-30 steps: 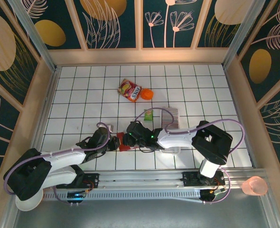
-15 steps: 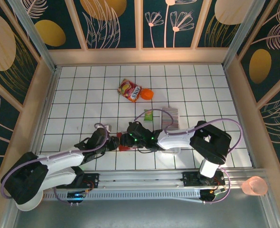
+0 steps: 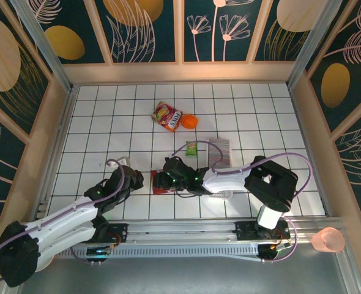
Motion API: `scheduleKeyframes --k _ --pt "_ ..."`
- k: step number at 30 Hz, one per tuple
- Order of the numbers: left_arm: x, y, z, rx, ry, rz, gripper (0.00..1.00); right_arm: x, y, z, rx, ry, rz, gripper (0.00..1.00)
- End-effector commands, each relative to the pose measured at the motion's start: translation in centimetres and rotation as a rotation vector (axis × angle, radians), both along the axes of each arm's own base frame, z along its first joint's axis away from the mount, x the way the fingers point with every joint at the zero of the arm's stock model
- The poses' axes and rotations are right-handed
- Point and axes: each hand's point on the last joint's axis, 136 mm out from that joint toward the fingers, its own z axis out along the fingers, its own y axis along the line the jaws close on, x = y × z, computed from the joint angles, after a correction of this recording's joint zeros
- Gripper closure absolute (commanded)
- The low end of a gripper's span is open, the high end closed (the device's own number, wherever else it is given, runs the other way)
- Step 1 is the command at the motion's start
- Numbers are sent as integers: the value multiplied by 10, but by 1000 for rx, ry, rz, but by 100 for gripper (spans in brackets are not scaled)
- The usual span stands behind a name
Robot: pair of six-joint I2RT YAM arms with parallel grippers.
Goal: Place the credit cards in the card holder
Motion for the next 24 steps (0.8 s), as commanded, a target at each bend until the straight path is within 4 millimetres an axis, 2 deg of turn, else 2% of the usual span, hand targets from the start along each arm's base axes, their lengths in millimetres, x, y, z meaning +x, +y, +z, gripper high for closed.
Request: scheduleKeyframes --k 1,5,10,16,20,24 --pt "2 24 10 34 -5 139 100 -3 10 -1 16 -6 20 54" --pt "0 41 19 80 18 221 100 -1 19 -2 24 -10 43 54" --pt "-3 51 24 77 23 281 100 2 38 13 60 -41 83 54" --pt "-4 76 53 102 -30 398 100 4 55 26 91 -75 117 54" --pt "-4 81 72 95 -58 423 100 10 65 36 106 -108 135 54" --pt "-2 80 83 93 -77 415 100 17 72 36 113 -119 148 54"
